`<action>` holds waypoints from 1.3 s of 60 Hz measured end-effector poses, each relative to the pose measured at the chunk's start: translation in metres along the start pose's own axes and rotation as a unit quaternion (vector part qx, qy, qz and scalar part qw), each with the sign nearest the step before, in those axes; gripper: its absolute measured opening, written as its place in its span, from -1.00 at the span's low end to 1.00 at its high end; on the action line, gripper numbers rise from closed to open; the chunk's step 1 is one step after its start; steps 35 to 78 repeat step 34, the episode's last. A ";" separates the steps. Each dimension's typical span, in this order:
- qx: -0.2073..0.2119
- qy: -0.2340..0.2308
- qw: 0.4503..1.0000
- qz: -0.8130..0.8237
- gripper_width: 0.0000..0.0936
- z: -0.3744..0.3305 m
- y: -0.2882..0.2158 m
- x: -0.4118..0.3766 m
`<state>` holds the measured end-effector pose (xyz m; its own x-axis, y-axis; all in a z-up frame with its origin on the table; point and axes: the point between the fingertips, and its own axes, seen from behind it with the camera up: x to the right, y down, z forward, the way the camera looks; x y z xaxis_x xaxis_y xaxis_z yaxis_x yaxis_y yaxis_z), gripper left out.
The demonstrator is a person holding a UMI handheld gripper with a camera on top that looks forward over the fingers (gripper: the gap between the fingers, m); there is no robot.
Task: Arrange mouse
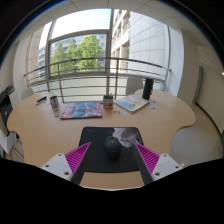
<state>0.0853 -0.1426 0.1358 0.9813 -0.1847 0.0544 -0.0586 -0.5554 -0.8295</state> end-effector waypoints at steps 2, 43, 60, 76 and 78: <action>0.003 0.004 1.000 -0.002 0.81 -0.017 0.001 -0.001; 0.019 0.022 0.999 -0.027 0.81 -0.165 0.049 -0.013; 0.019 0.022 0.999 -0.027 0.81 -0.165 0.049 -0.013; 0.019 0.022 0.999 -0.027 0.81 -0.165 0.049 -0.013; 0.019 0.022 0.999 -0.027 0.81 -0.165 0.049 -0.013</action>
